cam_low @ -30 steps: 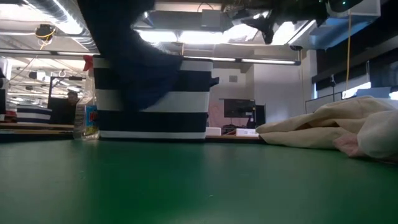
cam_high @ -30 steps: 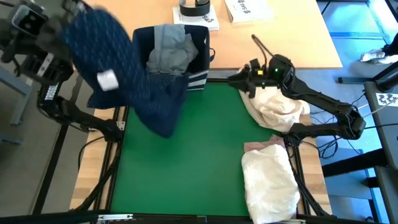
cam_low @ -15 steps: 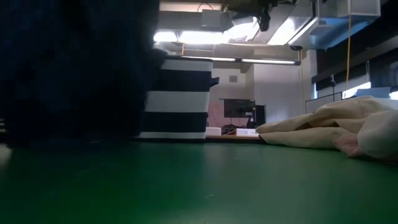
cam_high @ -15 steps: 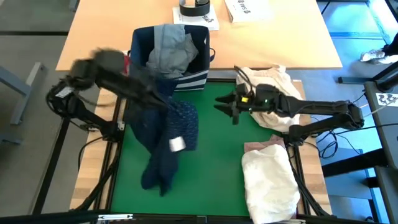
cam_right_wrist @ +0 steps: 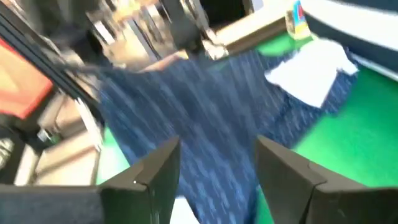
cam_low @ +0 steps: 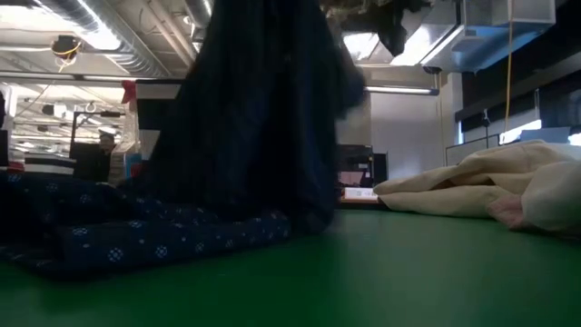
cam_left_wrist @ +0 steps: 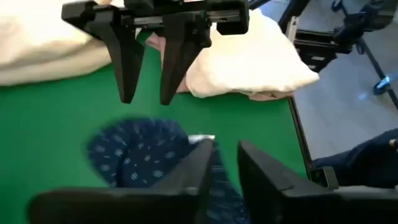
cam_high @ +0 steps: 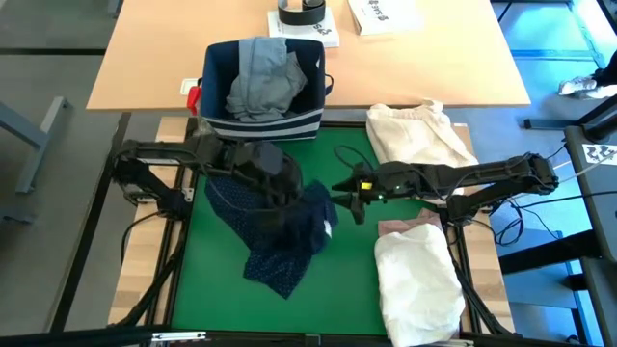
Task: Fold laundry
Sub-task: Remove the blue polo shirt from the blue laundry bin, then fold the blue polo shirt
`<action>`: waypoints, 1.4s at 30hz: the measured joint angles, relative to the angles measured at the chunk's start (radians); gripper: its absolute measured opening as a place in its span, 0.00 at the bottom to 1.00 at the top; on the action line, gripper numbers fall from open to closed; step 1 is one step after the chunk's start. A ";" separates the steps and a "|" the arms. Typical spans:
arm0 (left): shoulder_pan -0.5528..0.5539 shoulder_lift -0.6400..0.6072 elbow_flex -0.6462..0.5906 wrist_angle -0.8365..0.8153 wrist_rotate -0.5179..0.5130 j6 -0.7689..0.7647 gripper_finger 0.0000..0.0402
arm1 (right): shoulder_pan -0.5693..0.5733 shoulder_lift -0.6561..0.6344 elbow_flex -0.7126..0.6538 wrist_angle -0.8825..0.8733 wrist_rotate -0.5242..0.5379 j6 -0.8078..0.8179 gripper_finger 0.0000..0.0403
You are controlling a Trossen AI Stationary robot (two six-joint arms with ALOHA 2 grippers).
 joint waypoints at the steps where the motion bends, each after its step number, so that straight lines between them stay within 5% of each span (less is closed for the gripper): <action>1: -0.004 0.013 0.001 0.005 -0.016 -0.012 0.23 | -0.001 -0.001 0.000 -0.029 -0.013 -0.008 0.49; 7: -0.002 0.063 0.000 -0.095 -0.061 -0.159 0.43 | -0.001 -0.029 0.000 -0.287 -0.101 -0.057 0.49; 17: -0.134 0.021 -0.059 -0.438 -0.308 -0.510 0.44 | -0.001 0.024 -0.026 -0.316 -0.097 -0.224 0.49; 22: -0.213 0.025 -0.250 -0.283 -0.262 -0.532 0.44 | -0.002 0.101 -0.046 -0.298 -0.102 -0.317 0.49; 27: -0.271 0.029 -0.451 0.045 -0.097 -0.545 0.44 | -0.002 0.167 -0.050 -0.289 -0.111 -0.339 0.49; 31: -0.306 0.048 -0.556 0.266 -0.116 -0.589 0.44 | -0.002 0.200 -0.050 -0.275 -0.103 -0.337 0.49; 42: -0.341 0.345 -0.631 0.496 -0.137 -0.889 0.44 | -0.002 0.214 -0.049 -0.236 -0.102 -0.338 0.49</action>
